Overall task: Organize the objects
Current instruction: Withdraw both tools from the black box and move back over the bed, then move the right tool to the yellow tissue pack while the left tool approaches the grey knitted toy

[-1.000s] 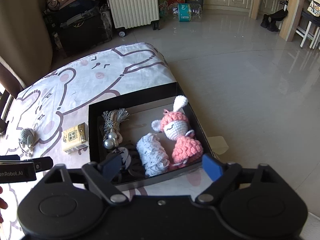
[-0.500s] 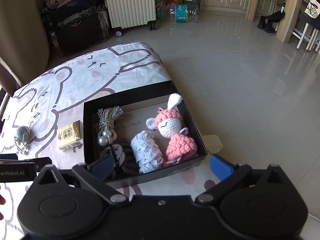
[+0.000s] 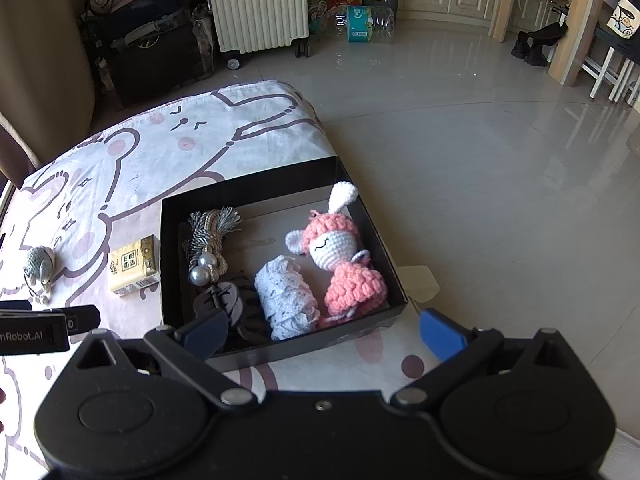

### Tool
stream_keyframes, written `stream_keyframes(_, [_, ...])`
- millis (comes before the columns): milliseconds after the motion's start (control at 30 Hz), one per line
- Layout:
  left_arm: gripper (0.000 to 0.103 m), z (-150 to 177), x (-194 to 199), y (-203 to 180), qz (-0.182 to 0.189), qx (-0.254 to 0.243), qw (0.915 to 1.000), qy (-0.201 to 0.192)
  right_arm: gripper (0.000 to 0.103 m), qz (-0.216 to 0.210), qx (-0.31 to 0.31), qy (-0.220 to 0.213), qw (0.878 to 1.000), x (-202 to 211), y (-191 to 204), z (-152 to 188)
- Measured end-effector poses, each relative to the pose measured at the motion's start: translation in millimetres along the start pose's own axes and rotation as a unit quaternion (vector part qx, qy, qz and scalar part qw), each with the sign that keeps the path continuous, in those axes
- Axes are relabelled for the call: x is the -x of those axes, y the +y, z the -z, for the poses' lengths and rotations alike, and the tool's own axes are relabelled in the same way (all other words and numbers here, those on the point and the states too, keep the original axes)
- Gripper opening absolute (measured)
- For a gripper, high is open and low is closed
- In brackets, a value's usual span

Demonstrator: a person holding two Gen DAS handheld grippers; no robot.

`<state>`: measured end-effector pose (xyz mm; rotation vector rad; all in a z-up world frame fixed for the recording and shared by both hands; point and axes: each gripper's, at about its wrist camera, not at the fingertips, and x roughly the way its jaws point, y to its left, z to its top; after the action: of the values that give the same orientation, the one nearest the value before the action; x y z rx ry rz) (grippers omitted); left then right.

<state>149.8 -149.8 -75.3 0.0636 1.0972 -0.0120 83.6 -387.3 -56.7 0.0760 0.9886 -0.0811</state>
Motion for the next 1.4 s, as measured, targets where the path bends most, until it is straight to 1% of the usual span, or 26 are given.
stream_keyframes(333, [0.103,-3,-1,19,-0.004,0.025,0.9997,-0.002,0.103,0.004,0.0,0.003,1.0,-4,4,2])
stream_keyframes(567, [0.103,-7,1,49,-0.018,0.059,0.998,-0.007,0.103,0.003,0.009,-0.001,1.0,-8,16,-2])
stream_keyframes(833, [0.103,-7,4,87,-0.032,0.098,0.9946,-0.011,0.103,-0.011,0.032,-0.007,0.999,-13,45,-8])
stream_keyframes(1167, [0.103,-4,3,125,-0.046,0.135,0.9897,-0.015,0.103,-0.038,0.053,-0.011,0.998,-17,82,-14])
stream_keyframes(1400, [0.103,-3,1,143,-0.052,0.146,0.9877,-0.024,0.103,-0.061,0.055,-0.01,0.997,-15,107,-19])
